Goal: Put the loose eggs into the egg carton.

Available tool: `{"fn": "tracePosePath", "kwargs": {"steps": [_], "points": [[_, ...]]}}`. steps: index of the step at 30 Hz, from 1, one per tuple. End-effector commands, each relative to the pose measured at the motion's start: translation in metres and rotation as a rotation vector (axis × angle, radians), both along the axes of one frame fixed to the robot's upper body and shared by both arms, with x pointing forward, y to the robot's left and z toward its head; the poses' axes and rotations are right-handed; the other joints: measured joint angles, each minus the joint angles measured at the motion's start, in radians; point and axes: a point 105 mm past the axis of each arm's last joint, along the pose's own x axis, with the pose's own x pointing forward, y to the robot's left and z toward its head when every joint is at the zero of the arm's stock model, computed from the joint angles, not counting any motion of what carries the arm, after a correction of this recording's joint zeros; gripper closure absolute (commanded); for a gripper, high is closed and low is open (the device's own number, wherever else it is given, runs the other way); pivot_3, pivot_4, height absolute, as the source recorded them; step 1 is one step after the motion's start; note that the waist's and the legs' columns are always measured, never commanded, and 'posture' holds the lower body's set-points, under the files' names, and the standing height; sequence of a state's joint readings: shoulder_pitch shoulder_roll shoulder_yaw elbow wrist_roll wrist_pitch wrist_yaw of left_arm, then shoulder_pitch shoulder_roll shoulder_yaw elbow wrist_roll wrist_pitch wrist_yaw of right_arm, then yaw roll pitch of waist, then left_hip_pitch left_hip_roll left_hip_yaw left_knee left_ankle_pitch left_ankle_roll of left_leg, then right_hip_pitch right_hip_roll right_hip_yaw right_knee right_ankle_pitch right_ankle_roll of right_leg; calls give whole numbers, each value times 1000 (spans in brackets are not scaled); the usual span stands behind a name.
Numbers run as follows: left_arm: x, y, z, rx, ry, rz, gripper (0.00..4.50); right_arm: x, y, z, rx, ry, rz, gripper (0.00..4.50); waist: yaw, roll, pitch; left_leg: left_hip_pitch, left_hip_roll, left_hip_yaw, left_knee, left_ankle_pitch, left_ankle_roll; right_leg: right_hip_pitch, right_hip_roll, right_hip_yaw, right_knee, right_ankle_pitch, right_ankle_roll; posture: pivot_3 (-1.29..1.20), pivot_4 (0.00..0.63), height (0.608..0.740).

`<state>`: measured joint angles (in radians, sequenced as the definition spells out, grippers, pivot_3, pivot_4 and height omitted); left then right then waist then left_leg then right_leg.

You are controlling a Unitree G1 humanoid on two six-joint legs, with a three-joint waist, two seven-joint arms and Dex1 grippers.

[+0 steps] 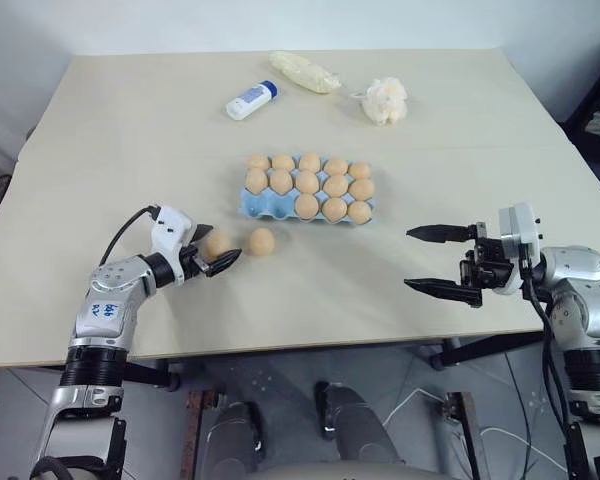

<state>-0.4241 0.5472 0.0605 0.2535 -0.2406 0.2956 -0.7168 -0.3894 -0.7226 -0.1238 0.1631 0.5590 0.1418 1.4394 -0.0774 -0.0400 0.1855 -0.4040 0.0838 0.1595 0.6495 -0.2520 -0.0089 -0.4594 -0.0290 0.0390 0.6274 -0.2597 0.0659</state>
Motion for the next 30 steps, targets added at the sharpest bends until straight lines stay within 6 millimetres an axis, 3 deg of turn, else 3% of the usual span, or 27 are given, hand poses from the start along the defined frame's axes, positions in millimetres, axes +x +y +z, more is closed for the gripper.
{"fn": "tracePosePath", "kwargs": {"steps": [1,6,8,15,21,27,30], "points": [[1,1,-3,13,20,-4,646,2,1,8,6,-50,4,0,0,0,0,0,0,0,0,0,0,0,0,0,0,0,0,0,150,740],[2,3,-2,19,22,1,2228,2,1,8,7,-55,1,0,1,0,0,0,0,0,0,0,0,0,0,0,0,0,0,0,150,740],[1,5,1,11,15,0,2601,2,0,10,16,-62,1,0,1,0,0,0,0,0,0,0,0,0,0,0,0,0,0,0,150,740],[6,5,42,-81,-121,-44,2664,3,-1,18,104,-81,14,0,1,0,0,0,0,0,0,0,0,0,0,0,0,0,0,0,150,740],[17,-14,93,-174,-258,-143,2664,6,1,17,102,-94,6,0,10,0,0,-1,0,0,0,0,0,0,0,0,0,1,1,0,150,740],[30,-43,107,-216,-305,-263,2664,12,2,21,145,-119,-28,0,23,0,0,0,0,4,0,0,0,0,1,0,0,1,2,0,150,740],[39,-63,102,-252,-276,-337,2664,17,1,26,188,-143,-77,0,24,0,0,-1,0,7,2,1,0,0,1,-1,0,1,2,0,150,740]]}}
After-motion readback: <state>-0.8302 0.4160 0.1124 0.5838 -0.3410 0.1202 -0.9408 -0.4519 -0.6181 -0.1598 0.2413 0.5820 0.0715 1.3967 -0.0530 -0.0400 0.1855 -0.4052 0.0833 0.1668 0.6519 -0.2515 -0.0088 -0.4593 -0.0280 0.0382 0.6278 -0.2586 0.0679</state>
